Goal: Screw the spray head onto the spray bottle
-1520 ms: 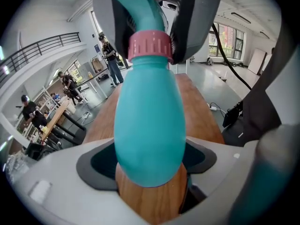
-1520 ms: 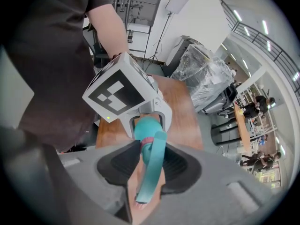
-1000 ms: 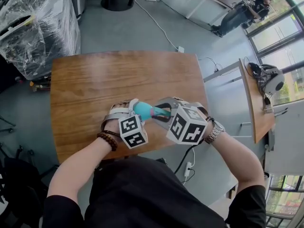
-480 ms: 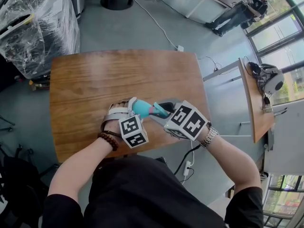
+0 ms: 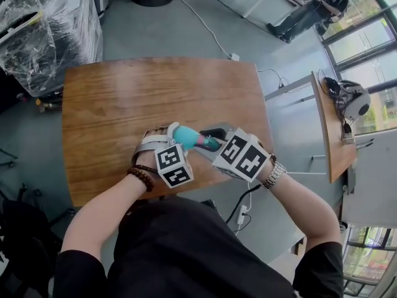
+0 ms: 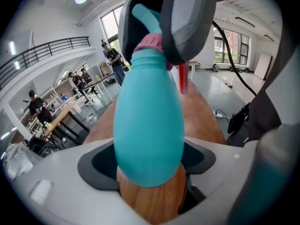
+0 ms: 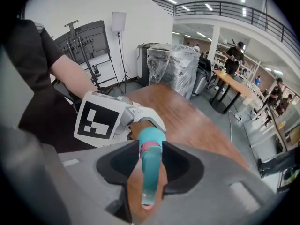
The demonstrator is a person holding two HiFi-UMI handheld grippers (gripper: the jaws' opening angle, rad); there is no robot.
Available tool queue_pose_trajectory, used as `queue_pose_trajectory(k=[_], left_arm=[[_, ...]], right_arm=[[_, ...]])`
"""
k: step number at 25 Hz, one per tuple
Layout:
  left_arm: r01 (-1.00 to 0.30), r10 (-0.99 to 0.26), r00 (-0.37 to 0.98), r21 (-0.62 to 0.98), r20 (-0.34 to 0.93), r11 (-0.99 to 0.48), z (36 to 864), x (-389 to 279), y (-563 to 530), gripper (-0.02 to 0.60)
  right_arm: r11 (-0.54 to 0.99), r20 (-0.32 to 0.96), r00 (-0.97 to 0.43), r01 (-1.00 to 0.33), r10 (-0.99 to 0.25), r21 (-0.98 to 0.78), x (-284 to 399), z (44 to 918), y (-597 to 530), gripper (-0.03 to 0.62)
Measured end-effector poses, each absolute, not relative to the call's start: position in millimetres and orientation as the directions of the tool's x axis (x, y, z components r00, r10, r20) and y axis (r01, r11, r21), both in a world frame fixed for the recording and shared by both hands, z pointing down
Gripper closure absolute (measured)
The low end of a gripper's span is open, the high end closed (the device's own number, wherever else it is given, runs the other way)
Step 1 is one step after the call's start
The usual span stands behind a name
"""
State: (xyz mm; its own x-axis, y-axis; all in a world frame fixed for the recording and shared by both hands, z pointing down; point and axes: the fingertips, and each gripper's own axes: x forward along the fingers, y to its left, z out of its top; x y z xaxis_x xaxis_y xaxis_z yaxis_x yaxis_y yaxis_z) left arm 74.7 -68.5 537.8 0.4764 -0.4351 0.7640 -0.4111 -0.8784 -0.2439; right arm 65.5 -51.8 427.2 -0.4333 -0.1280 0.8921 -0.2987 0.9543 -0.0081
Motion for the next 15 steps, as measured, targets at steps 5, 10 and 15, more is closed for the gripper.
queue_pose_trajectory(k=[5, 10, 15], left_arm=[[-0.415, -0.437, 0.489, -0.239, 0.755, -0.878, 537, 76, -65, 0.170], [-0.418, -0.445, 0.512, -0.239, 0.734, -0.876, 530, 76, -66, 0.170], [-0.422, -0.464, 0.530, -0.254, 0.710, -0.870, 522, 75, -70, 0.170]], right_arm=[[0.968, 0.892, -0.436, -0.250, -0.122, 0.011, 65, 423, -46, 0.440], [0.983, 0.887, -0.443, -0.174, -0.132, 0.060, 73, 415, -44, 0.425], [0.990, 0.881, -0.451, -0.088, -0.141, 0.113, 78, 417, -43, 0.430]])
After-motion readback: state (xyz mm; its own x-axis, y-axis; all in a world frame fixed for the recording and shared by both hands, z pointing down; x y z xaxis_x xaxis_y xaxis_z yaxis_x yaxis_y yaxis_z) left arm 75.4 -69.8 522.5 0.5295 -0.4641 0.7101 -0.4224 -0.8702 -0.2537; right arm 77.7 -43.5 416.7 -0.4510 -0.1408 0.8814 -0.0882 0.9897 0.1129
